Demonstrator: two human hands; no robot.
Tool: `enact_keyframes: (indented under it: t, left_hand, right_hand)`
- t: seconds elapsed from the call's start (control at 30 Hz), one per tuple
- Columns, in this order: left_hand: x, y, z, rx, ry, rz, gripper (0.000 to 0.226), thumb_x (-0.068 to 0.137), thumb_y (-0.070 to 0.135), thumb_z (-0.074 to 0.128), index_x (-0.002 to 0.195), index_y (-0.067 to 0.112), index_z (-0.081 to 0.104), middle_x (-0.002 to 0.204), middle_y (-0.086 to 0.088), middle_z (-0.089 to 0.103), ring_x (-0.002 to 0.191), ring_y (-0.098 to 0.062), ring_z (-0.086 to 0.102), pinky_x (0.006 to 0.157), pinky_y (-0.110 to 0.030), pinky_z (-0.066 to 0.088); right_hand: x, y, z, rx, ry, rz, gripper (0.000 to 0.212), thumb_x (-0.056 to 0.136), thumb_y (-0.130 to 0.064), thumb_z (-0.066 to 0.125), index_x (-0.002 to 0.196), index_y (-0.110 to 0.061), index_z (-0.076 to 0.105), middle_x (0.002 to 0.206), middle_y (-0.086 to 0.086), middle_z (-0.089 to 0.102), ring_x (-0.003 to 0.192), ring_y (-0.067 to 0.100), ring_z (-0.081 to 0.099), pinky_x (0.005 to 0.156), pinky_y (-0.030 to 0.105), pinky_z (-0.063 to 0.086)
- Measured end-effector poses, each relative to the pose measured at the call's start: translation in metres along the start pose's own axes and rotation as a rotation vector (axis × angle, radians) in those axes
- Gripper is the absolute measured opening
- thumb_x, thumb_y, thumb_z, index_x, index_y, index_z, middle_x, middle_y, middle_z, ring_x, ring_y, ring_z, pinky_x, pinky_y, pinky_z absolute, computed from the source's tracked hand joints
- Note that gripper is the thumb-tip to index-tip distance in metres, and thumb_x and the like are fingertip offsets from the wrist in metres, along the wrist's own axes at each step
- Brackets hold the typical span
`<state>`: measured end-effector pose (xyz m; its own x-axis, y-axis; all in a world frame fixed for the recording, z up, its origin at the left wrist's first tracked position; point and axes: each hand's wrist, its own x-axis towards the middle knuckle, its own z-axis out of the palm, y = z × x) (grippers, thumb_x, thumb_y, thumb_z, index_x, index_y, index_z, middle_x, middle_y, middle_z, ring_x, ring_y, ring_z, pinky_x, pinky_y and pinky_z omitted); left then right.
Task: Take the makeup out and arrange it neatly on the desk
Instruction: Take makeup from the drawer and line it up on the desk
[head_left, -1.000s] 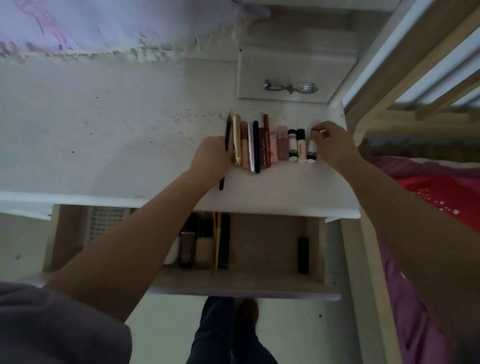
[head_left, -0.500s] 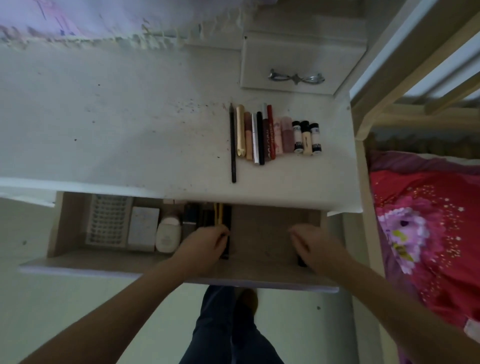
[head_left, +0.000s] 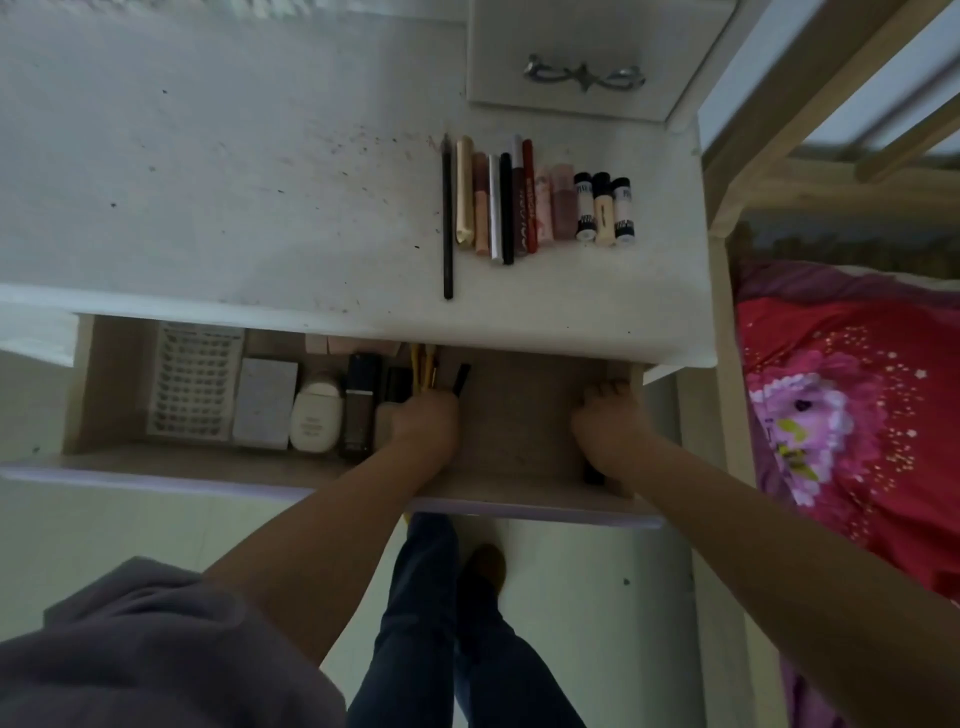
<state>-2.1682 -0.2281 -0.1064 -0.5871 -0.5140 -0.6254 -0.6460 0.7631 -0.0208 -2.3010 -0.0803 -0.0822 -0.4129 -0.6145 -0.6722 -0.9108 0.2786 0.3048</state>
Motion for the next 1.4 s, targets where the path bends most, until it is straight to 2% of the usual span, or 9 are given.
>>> enact_keyframes:
  t: [0.23,0.4,0.5,0.6,0.77,0.93,1.07,1.2,1.4]
  left_hand:
    - [-0.01,-0.019,0.003,-0.061,0.011,0.026,0.024,0.1,0.018,0.038,0.108,0.005,0.058,0.105,-0.013,0.064,0.092,-0.027,0.062,0.073,-0.034,0.046]
    - [-0.052,-0.05,-0.013,-0.214,0.25,0.39,0.026,0.099,0.032,0.04,0.101,0.011,0.054,0.096,-0.006,0.06,0.078,-0.02,0.059,0.059,-0.027,0.041]
    - [-0.069,-0.067,-0.05,-0.297,0.517,0.542,0.021,0.093,0.033,0.042,0.084,0.015,0.048,0.075,-0.001,0.055,0.051,-0.013,0.051,0.043,-0.014,0.026]
    - [-0.057,-0.071,-0.107,-0.548,0.531,0.423,0.013,0.095,0.023,0.049,0.086,0.015,0.05,0.074,0.007,0.047,0.061,-0.008,0.048,0.055,-0.015,0.033]
    - [0.009,-0.067,-0.171,-0.553,0.514,0.171,0.035,0.097,0.036,0.045,0.067,0.019,0.044,0.061,0.002,0.047,0.055,-0.011,0.045,0.052,-0.023,0.032]
    - [0.061,-0.052,-0.187,-0.351,0.302,0.015,0.038,0.099,0.039,0.035,0.079,0.013,0.053,0.073,-0.002,0.053,0.074,-0.02,0.056,0.067,-0.03,0.043]
    - [0.07,-0.039,-0.194,-0.198,0.28,0.025,0.035,0.101,0.034,0.025,0.089,0.013,0.05,0.079,-0.002,0.052,0.078,-0.022,0.053,0.074,-0.033,0.044]
    - [0.067,-0.035,-0.193,-0.096,0.297,0.078,0.027,0.101,0.021,0.028,0.1,0.006,0.05,0.09,-0.008,0.058,0.082,-0.026,0.059,0.078,-0.037,0.05]
    - [0.046,-0.042,-0.189,-0.234,0.356,0.111,0.022,0.101,0.023,0.032,0.089,0.01,0.046,0.07,-0.001,0.049,0.063,-0.018,0.05,0.059,-0.028,0.04]
  right_hand:
    - [0.0,0.005,-0.009,-0.122,-0.056,-0.023,0.028,0.092,-0.012,0.049,0.117,-0.008,0.061,0.127,0.014,0.05,0.121,0.032,0.042,0.111,0.048,0.022]
    - [-0.018,0.011,-0.014,-0.104,0.114,-0.063,0.019,0.065,-0.027,0.077,0.08,-0.017,0.07,0.074,0.003,0.067,0.078,0.023,0.064,0.092,0.046,0.044]
    - [-0.033,0.026,-0.026,0.338,0.068,-0.218,0.024,0.09,-0.021,0.057,0.112,-0.014,0.05,0.107,0.007,0.059,0.099,0.026,0.059,0.089,0.036,0.042]
    - [-0.054,0.056,-0.06,0.88,0.151,-0.226,0.014,0.09,-0.02,0.059,0.102,-0.023,0.052,0.094,-0.005,0.056,0.083,0.009,0.054,0.069,0.016,0.04]
    - [-0.055,0.128,-0.108,1.434,0.19,-0.058,0.015,0.09,-0.004,0.057,0.104,-0.009,0.059,0.081,0.003,0.061,0.062,0.01,0.055,0.057,0.015,0.047]
    - [-0.008,0.183,-0.124,1.37,0.27,0.07,0.028,0.099,-0.014,0.044,0.124,-0.01,0.054,0.093,0.003,0.058,0.077,0.016,0.053,0.068,0.024,0.044]
    - [0.041,0.187,-0.128,1.232,0.329,0.202,0.039,0.101,-0.018,0.039,0.139,-0.016,0.043,0.109,0.011,0.055,0.069,0.013,0.05,0.057,0.018,0.041]
    - [0.067,0.174,-0.116,1.23,0.387,0.164,0.039,0.098,-0.017,0.045,0.137,-0.021,0.045,0.092,-0.001,0.052,0.091,0.022,0.05,0.078,0.031,0.041]
    - [0.044,0.157,-0.105,1.145,0.649,0.252,0.039,0.097,-0.013,0.045,0.136,-0.015,0.045,0.111,0.007,0.046,0.091,0.017,0.051,0.082,0.029,0.042]
